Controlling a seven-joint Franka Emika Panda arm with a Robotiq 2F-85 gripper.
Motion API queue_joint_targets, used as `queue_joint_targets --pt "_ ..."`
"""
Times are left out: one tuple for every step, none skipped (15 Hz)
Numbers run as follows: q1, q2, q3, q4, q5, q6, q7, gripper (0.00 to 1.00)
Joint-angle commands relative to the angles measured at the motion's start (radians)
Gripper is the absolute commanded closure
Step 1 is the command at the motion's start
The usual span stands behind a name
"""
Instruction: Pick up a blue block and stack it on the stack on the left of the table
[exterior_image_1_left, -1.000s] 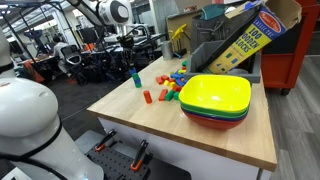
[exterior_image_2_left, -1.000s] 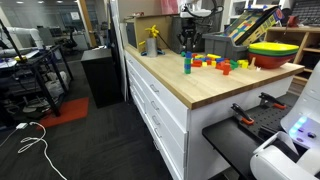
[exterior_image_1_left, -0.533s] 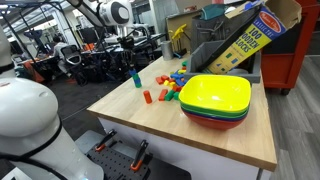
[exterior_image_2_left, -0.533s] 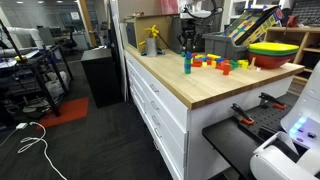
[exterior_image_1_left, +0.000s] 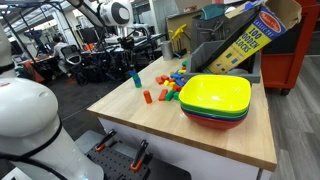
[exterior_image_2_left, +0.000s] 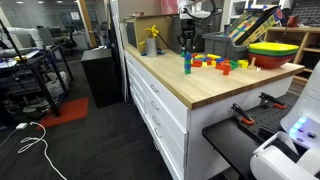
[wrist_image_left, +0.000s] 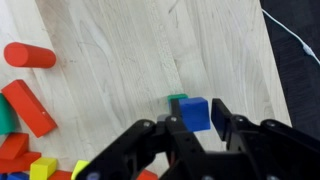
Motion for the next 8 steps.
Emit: queue_joint_targets --pt "-0.005 0.006 -0.006 0.029 0.029 -0.028 -0.027 0.35" --pt "-0.005 0.007 -0.007 0.029 0.029 -0.028 -0.026 0.31" --pt "-0.005 0.006 -0.007 0.029 0.028 -0.027 -0.025 0.22" --pt "-0.005 0.006 -0.007 0.030 0.028 -0.028 -0.025 0.14" --pt "-0.005 0.005 -0.007 0.031 0.027 -0.029 -0.024 0.07" --pt "-0.005 0.004 -0.007 0.031 0.028 -0.031 -0.024 0.02" --pt "-0.006 0.003 -0.008 0.030 0.029 -0.030 -0.026 0.00" --pt "-0.006 0.004 -0.008 0.027 0.026 -0.025 -0.029 0.30"
